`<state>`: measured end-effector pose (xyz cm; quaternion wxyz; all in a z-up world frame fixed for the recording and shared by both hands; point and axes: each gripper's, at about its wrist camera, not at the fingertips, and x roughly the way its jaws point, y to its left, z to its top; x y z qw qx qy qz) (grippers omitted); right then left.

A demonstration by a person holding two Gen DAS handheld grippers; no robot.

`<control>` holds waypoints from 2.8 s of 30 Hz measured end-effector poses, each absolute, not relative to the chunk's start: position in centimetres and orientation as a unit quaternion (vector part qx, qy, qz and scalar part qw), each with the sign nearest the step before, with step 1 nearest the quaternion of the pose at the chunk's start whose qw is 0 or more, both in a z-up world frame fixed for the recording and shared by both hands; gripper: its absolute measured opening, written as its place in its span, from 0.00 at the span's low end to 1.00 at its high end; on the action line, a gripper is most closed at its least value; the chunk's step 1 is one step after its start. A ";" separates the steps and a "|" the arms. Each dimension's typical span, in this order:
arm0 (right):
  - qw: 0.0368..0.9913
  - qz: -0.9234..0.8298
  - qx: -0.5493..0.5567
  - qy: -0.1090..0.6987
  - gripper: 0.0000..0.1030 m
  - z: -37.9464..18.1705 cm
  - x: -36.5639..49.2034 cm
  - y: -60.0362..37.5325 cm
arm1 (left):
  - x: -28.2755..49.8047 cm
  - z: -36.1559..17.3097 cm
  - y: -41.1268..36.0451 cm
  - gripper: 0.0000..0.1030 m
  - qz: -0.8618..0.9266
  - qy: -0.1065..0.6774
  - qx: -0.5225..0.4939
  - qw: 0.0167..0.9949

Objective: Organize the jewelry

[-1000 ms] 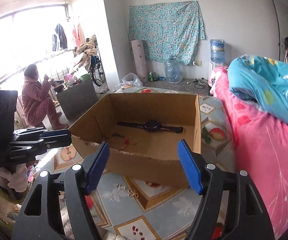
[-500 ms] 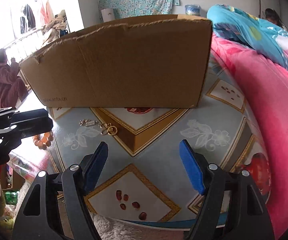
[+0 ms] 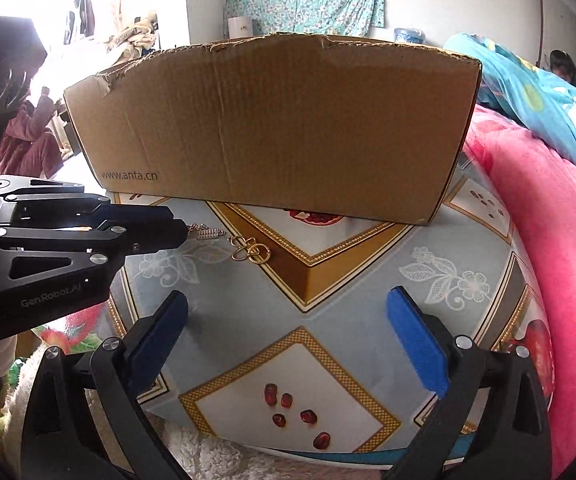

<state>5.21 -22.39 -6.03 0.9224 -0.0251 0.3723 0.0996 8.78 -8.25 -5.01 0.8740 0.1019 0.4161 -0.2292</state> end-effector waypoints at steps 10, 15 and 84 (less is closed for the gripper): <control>0.926 0.099 -0.023 0.363 0.94 -6.4 4.5 -22.2 | 9.2 -5.0 -9.4 0.12 -0.230 0.418 0.112 0.872; 0.926 0.100 -0.023 0.362 0.94 -6.4 4.2 -22.1 | 9.3 -5.0 -9.4 0.03 -0.230 0.417 0.110 0.872; 0.904 0.125 -0.016 0.409 0.34 -4.6 8.6 -20.6 | 8.4 -2.6 -1.7 0.00 -0.227 0.370 -0.049 0.900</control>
